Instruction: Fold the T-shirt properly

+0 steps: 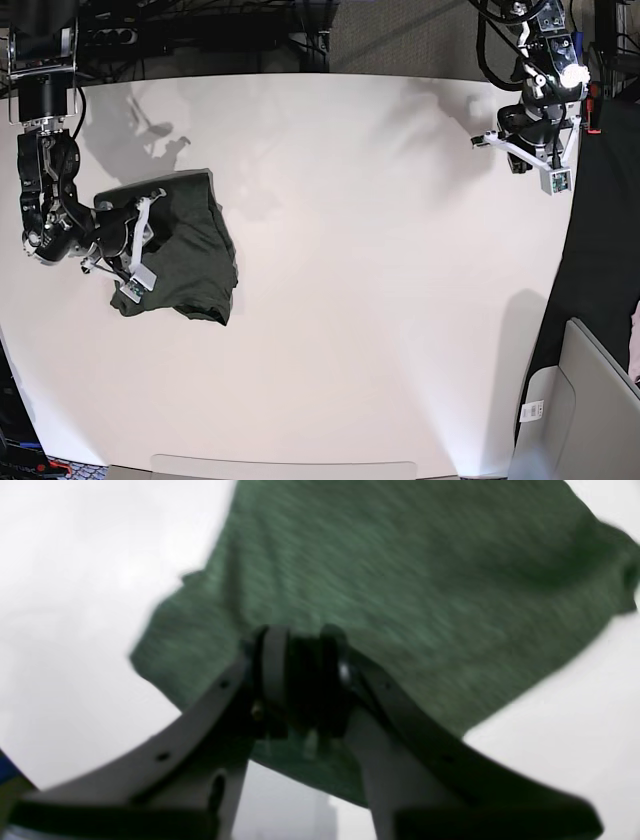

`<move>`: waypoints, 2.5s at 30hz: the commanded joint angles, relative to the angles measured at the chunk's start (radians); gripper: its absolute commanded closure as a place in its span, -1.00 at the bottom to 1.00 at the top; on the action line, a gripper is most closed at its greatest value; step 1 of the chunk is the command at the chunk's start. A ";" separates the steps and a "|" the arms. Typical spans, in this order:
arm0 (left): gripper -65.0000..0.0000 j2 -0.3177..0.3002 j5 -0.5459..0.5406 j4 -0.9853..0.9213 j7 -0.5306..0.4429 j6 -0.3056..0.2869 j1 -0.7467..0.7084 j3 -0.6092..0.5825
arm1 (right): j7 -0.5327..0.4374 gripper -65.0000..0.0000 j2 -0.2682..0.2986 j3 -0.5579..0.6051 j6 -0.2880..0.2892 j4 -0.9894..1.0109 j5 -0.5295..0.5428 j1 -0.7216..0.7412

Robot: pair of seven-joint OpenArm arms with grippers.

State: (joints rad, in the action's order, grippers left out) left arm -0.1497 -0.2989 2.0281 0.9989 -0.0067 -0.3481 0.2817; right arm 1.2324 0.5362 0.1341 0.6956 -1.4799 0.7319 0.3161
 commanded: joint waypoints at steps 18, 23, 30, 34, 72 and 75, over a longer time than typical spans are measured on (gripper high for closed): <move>0.89 -0.009 -0.006 0.038 -0.076 -0.002 -0.064 0.004 | -0.153 0.68 -0.219 -0.011 0.003 0.061 -0.324 0.082; 0.89 -0.009 -0.006 0.038 -0.094 -0.002 -0.084 0.004 | -0.177 0.68 -0.270 -0.112 0.003 0.112 -0.486 0.087; 0.89 -0.011 -0.006 0.038 -0.094 -0.002 -0.084 0.004 | -0.181 0.68 -0.253 -0.185 0.003 0.166 -0.509 0.101; 0.89 -0.011 -0.006 0.038 -0.094 -0.002 -0.082 0.004 | -0.182 0.68 -0.232 -0.192 0.003 0.175 -0.506 0.101; 0.98 0.163 -0.007 0.059 -0.096 -0.002 -0.435 0.132 | -0.081 0.68 -0.153 -0.462 0.003 -0.574 0.039 -0.768; 0.98 0.163 -0.007 0.059 -0.096 -0.002 -0.466 0.132 | -0.079 0.68 -0.129 -0.489 0.003 -0.574 0.073 -0.834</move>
State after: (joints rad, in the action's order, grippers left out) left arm 0.0185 -0.3054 2.0689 0.9150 -0.0071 -0.8021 0.4080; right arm 1.1736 0.3901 -0.3443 0.6922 -2.0373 0.7834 -0.5179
